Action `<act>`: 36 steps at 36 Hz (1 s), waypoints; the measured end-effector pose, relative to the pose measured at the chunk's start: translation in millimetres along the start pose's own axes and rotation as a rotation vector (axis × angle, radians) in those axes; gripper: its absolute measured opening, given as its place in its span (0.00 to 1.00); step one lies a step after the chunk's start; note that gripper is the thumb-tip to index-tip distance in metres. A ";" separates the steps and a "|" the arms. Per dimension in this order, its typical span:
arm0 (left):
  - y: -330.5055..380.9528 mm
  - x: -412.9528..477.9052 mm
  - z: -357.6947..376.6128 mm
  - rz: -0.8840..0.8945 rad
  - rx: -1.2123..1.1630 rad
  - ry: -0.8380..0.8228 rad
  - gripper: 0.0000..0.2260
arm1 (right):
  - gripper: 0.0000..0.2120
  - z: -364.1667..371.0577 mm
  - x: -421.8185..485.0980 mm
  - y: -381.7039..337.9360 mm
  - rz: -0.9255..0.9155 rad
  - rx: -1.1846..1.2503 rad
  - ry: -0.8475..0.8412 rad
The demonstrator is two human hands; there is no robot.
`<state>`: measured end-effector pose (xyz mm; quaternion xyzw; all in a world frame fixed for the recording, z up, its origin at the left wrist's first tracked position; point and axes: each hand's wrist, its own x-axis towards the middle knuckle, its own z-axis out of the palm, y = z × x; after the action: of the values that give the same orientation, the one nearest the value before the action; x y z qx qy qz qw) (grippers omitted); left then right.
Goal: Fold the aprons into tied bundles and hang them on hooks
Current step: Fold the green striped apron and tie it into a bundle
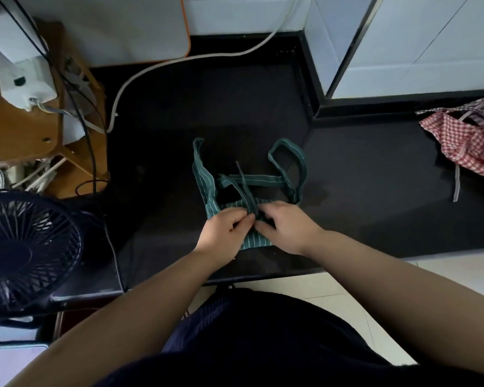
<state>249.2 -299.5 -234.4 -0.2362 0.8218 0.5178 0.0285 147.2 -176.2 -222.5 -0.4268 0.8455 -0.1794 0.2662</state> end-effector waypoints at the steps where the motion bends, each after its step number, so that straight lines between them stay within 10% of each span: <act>1: 1.8 1.0 -4.0 -0.069 -0.089 -0.024 0.14 | 0.12 1.6 1.3 -0.3 0.009 0.053 0.009; 9: 3.1 11.6 -14.1 -0.258 -0.372 -0.003 0.07 | 0.12 -0.9 1.1 -7.0 0.241 0.584 0.092; 22: 22.3 14.9 -22.2 -0.285 -0.209 -0.249 0.18 | 0.17 -11.5 0.9 0.6 0.162 0.604 -0.147; 36: 22.4 9.6 -13.4 -0.309 -0.262 -0.156 0.14 | 0.22 -20.8 7.6 10.8 0.335 0.853 -0.252</act>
<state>234.0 -306.7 -212.3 -0.3204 0.6967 0.6264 0.1402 124.2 -174.7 -214.1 -0.1555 0.7147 -0.4119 0.5435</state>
